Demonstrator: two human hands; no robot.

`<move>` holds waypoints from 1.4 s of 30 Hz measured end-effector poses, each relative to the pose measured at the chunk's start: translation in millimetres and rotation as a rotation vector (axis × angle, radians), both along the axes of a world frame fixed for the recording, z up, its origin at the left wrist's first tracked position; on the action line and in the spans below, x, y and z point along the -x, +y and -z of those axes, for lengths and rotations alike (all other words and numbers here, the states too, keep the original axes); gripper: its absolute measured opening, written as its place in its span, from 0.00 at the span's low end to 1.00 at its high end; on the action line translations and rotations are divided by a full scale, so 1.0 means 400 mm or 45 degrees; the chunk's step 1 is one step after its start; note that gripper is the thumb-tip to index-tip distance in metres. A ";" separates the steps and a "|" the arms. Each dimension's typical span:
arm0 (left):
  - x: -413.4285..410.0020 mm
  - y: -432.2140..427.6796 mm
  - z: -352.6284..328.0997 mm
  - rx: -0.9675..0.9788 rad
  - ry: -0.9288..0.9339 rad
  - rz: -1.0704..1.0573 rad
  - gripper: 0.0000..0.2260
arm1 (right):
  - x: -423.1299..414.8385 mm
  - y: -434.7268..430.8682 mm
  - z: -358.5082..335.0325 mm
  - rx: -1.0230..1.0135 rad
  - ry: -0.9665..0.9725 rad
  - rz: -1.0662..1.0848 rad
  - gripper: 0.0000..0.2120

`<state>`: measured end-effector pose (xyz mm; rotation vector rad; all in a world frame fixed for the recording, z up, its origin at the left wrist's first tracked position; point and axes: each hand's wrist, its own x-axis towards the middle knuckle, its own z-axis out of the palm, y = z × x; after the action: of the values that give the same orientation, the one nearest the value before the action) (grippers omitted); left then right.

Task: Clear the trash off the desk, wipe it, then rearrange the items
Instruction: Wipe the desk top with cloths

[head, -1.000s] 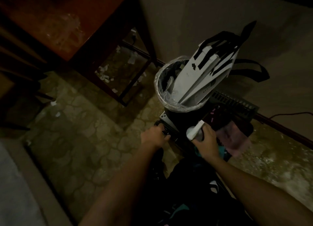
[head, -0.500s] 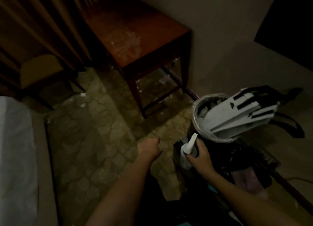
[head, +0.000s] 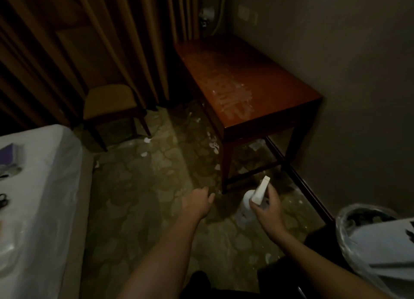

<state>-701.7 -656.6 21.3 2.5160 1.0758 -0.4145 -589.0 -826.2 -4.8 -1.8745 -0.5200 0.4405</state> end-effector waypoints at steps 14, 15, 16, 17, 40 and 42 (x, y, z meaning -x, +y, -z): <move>-0.114 0.383 -0.013 -0.015 -0.028 0.129 0.18 | -0.168 0.440 -0.119 -0.066 0.090 0.194 0.14; -0.135 0.399 -0.017 -0.019 -0.030 0.136 0.18 | -0.190 0.455 -0.109 -0.031 0.120 0.193 0.12; -0.157 0.414 -0.023 -0.023 -0.034 0.135 0.18 | -0.207 0.470 -0.102 -0.006 0.135 0.171 0.10; -0.179 0.430 -0.030 -0.023 -0.041 0.127 0.18 | -0.224 0.483 -0.096 0.021 0.127 0.134 0.08; -0.492 0.643 -0.022 0.006 0.067 0.089 0.18 | -0.518 0.613 -0.016 0.355 0.055 -0.111 0.08; -0.500 0.641 -0.014 0.015 0.090 0.098 0.18 | -0.521 0.613 -0.010 0.352 0.028 -0.052 0.08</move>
<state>-501.7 -400.2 26.8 2.5561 1.0017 -0.5336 -380.6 -580.8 -0.7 -2.1236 -0.5032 0.5833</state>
